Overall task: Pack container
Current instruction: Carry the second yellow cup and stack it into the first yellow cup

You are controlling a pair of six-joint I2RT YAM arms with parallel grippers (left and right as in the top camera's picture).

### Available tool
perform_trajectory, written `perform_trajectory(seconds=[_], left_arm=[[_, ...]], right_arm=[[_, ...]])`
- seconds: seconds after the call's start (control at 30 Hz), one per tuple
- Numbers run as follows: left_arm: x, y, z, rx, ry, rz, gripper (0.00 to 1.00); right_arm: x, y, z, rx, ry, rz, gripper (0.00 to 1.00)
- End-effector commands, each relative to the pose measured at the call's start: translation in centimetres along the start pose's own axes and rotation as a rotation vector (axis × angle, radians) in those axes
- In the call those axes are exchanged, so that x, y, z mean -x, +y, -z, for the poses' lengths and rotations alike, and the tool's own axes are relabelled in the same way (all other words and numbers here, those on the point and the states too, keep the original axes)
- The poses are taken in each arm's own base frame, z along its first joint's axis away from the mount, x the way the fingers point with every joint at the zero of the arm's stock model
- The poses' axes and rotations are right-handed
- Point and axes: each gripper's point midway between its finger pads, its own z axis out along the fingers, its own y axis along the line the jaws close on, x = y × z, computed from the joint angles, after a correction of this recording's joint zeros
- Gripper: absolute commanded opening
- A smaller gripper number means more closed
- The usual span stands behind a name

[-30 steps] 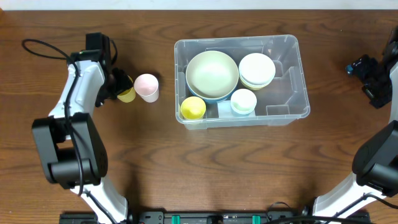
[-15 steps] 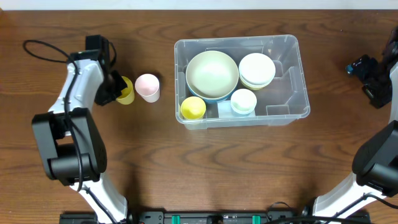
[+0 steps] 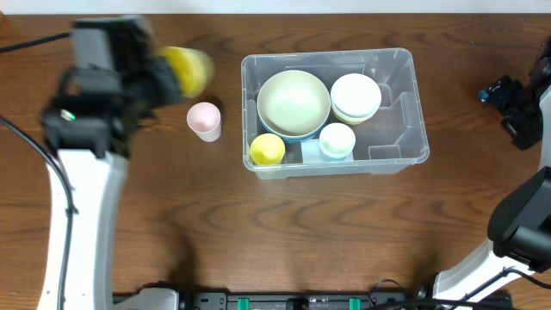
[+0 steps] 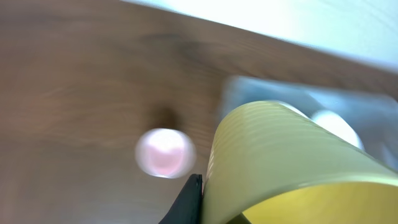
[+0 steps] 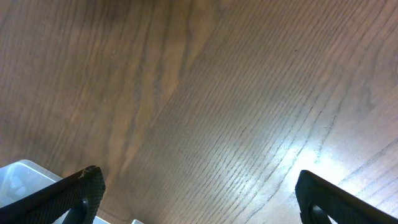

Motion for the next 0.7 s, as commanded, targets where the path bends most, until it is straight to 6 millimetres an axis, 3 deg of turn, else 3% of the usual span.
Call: perform_trajectory(seconds=[0.0, 0.2, 0.4, 0.67], left_arm=[[-3.1, -4.8, -1.6, -0.078, 0.090, -0.217, 0.06], [-7.5, -8.1, -5.2, -0.063, 0.240, -0.311, 0.06], [-11.0, -7.4, -8.5, -0.007, 0.403, -0.309, 0.06], [-13.4, -6.2, -9.9, 0.041, 0.519, -0.314, 0.06]], right_arm=[[0.2, -0.4, 0.2, -0.002, -0.007, -0.022, 0.99], [0.2, -0.4, 0.2, -0.003, -0.007, -0.022, 0.99], [0.2, -0.4, 0.2, -0.002, -0.007, -0.022, 0.99], [0.2, -0.4, 0.2, -0.002, -0.007, -0.022, 0.99]])
